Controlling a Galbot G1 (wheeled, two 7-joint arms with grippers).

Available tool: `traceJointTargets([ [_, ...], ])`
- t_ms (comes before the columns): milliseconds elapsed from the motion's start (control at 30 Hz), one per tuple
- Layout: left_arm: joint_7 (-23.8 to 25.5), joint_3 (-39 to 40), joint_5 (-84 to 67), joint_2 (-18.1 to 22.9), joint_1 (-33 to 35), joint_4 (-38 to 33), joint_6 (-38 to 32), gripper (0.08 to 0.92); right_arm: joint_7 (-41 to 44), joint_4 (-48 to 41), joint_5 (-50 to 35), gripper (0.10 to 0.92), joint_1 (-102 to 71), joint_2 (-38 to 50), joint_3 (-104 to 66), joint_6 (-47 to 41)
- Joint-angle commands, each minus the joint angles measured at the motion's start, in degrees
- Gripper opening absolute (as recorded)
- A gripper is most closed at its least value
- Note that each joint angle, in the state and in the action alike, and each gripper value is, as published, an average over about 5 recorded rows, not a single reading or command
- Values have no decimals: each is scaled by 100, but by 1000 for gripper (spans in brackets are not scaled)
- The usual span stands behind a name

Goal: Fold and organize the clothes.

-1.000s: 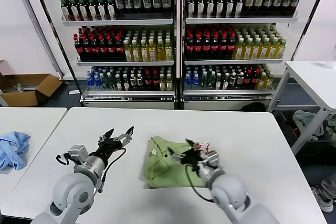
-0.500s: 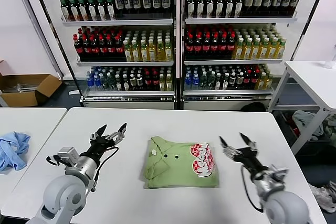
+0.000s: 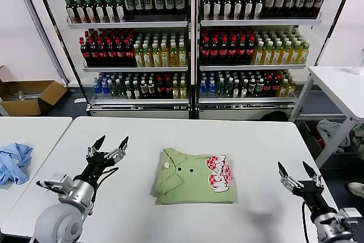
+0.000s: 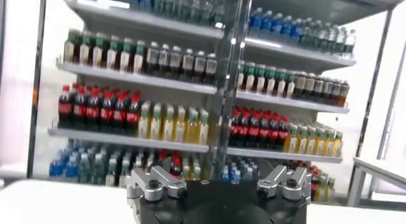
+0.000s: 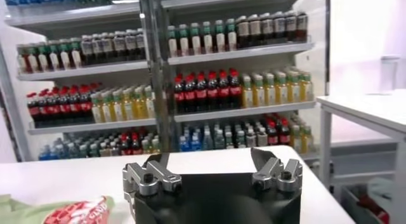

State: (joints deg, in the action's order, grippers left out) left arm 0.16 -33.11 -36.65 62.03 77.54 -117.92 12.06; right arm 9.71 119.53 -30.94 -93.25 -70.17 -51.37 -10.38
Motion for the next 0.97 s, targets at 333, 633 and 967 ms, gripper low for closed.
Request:
traceJointTargets([
  [333,1574,-1003,1204,500,1036,-14,-1113,823,312,132,365,823,-748,-514,-641,617],
  [633,1530,-1219,1224,599,1088,-7,-900,823,363,276,401,823,-784,-580,-505,570],
  [967,1654,-1157,1538,703,1111,-104,-871,823,433,386,612,823,-805,-705,-279,586],
])
